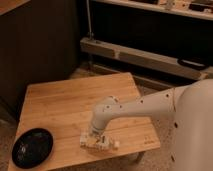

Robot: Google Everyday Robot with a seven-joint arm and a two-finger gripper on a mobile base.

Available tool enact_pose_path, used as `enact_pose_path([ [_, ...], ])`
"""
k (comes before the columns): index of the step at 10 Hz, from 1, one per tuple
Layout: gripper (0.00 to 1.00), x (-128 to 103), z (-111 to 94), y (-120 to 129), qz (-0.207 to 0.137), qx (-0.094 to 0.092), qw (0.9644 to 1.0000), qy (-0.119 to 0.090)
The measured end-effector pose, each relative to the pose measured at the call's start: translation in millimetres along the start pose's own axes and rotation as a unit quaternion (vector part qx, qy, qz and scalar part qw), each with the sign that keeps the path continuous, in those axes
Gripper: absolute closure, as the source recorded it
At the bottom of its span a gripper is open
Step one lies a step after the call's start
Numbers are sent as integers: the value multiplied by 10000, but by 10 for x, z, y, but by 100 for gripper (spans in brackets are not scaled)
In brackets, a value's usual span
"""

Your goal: Place the bottle in the ceramic bowl

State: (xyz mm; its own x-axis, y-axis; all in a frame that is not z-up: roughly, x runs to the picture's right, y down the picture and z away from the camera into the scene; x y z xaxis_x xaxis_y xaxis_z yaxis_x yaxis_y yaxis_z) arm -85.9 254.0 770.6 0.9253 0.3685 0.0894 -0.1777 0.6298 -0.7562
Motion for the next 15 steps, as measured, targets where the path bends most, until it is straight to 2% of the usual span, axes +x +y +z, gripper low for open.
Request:
enact_pose_path([
  [1, 96, -65, -104, -56, 35, 129, 9999, -69],
  [3, 97, -222, -333, -116, 88, 242, 9993, -260],
  [5, 97, -639, -707, -215, 64, 385, 9977, -559],
  [7, 97, -1100, -853, -308, -53, 420, 9958, -811],
  [9, 97, -1580, -882, -348, -291, 363, 9938, -1011],
  [11, 97, -2038, -850, -178, -715, 216, 9904, -1164],
  [12, 97, -2136, -830, -79, -853, 136, 9887, -1227],
  [13, 97, -2252, -824, 70, -1008, -38, 9854, -1369],
  [15, 97, -2321, -828, 182, -1121, -199, 9821, -1502],
])
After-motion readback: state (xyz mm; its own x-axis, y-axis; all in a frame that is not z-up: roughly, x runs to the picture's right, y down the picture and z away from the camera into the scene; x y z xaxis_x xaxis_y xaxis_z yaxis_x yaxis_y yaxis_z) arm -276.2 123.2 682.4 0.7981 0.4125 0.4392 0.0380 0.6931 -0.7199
